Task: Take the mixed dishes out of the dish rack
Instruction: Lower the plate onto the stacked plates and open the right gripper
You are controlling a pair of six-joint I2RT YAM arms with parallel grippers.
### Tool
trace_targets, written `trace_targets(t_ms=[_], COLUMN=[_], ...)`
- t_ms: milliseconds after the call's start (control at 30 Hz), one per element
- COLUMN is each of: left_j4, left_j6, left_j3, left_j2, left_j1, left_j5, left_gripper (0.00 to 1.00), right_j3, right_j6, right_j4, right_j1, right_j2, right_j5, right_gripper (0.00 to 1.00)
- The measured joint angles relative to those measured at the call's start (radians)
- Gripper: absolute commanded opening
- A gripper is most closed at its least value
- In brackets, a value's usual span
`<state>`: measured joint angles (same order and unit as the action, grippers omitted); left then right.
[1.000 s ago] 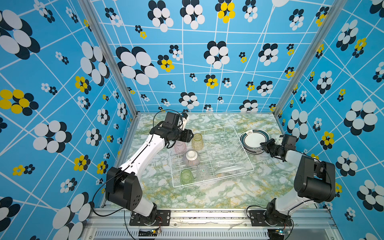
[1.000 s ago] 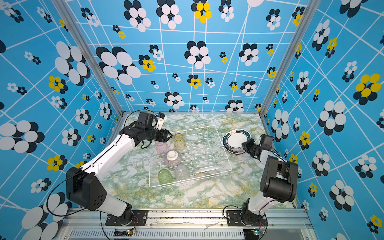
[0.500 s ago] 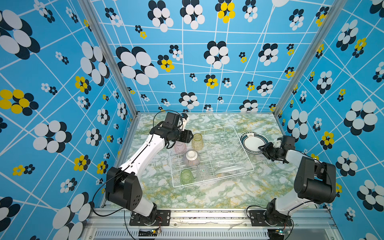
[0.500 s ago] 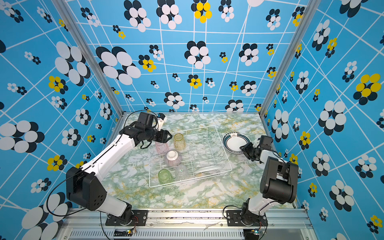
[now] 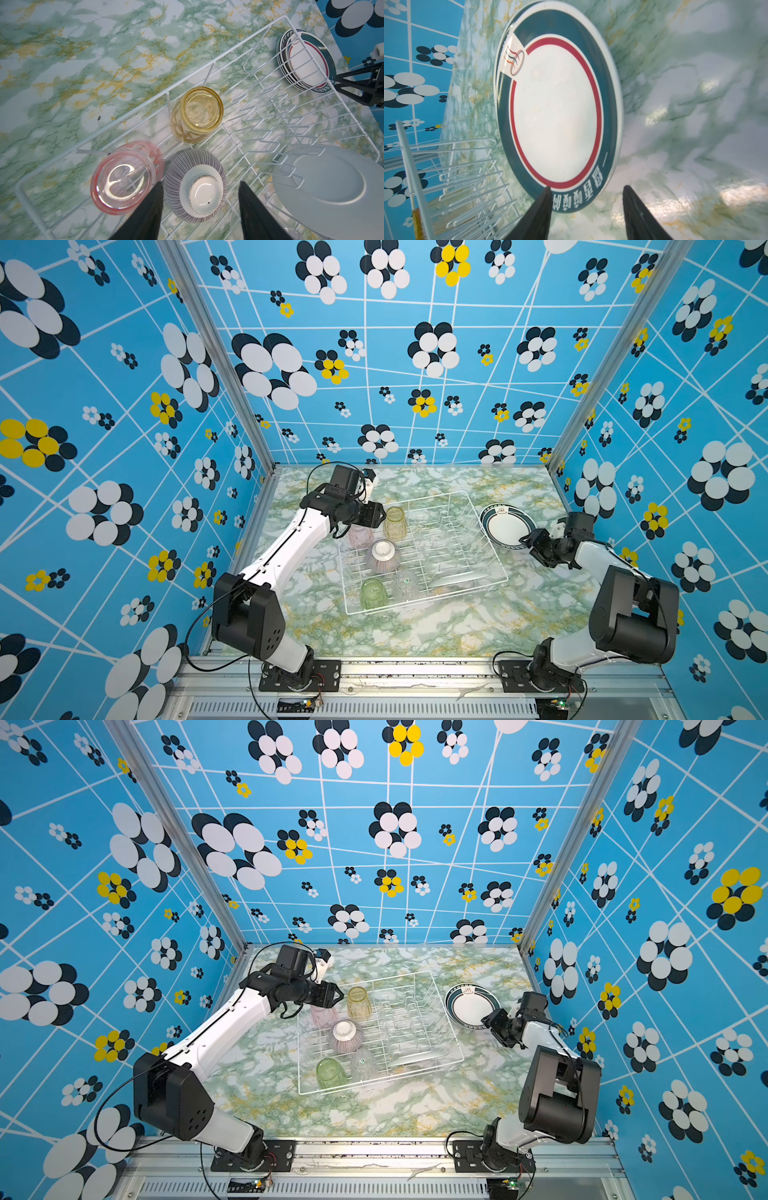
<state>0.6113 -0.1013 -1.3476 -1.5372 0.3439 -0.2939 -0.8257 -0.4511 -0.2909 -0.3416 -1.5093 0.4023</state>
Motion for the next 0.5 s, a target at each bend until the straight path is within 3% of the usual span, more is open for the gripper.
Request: trace_targets(t_ms=[167,267,500], left_j4=[0.011,0.016,0.029], left_j6=[-0.006,-0.011,-0.011], left_j3=[0.015,0.049,0.066], left_j2=[0.0,0.0,0.0], left_j1=[-0.053,-0.092,-0.103], left_j5=[0.011,0.011,0.01], left_gripper=[0.59,0.59,0.59], right_j3=[-0.03,-0.079,-0.137], right_j6=[0.048,0.083,0.122], right_j4=[-0.083,-0.135,-0.16], right_j1=[0.0,0.0,0.0], right_j2=[0.077,0.114,0.07], right_j5=[-0.073,-0.141,-0.196], right_gripper=[0.59,0.68,0.75])
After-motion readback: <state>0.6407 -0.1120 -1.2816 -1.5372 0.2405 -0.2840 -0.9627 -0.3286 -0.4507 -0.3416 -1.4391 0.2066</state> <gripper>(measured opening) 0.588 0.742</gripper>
